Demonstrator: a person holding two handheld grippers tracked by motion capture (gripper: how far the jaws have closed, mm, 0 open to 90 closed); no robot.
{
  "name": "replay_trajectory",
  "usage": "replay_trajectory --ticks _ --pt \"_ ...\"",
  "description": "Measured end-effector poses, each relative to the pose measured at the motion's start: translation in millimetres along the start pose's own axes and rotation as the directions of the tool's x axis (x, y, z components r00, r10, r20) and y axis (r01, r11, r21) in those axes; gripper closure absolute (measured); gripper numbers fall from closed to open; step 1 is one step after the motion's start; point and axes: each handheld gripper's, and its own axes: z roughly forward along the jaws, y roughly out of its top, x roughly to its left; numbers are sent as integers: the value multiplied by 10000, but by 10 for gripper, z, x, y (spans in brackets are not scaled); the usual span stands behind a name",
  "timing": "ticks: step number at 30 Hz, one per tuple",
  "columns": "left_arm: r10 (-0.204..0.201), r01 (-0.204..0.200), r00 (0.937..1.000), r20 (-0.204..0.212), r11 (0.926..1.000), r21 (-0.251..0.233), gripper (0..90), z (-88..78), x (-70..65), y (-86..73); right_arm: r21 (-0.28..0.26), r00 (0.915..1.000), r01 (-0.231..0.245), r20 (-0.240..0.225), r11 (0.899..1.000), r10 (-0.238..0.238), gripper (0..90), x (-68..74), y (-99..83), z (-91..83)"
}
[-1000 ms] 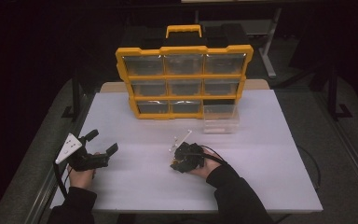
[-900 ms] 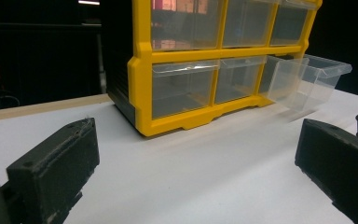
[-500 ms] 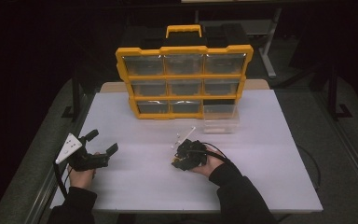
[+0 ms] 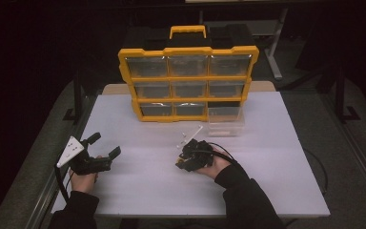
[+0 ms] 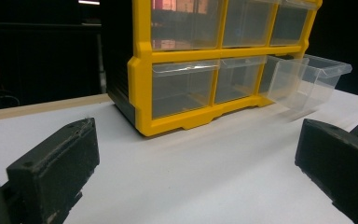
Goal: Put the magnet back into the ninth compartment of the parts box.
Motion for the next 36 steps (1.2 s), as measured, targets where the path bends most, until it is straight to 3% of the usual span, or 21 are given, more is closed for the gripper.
replay_trajectory --ticks 8,36 --pt "-8 8 10000 8 10000 4 0 2 -1 -1 -87 10000 -43 80 10000 43 615 -31 27 -76" --pt "20 -20 10000 20 10000 20 0 2 -1 -1 -768 9952 -821 477 9937 859 616 -270 -31 -410"
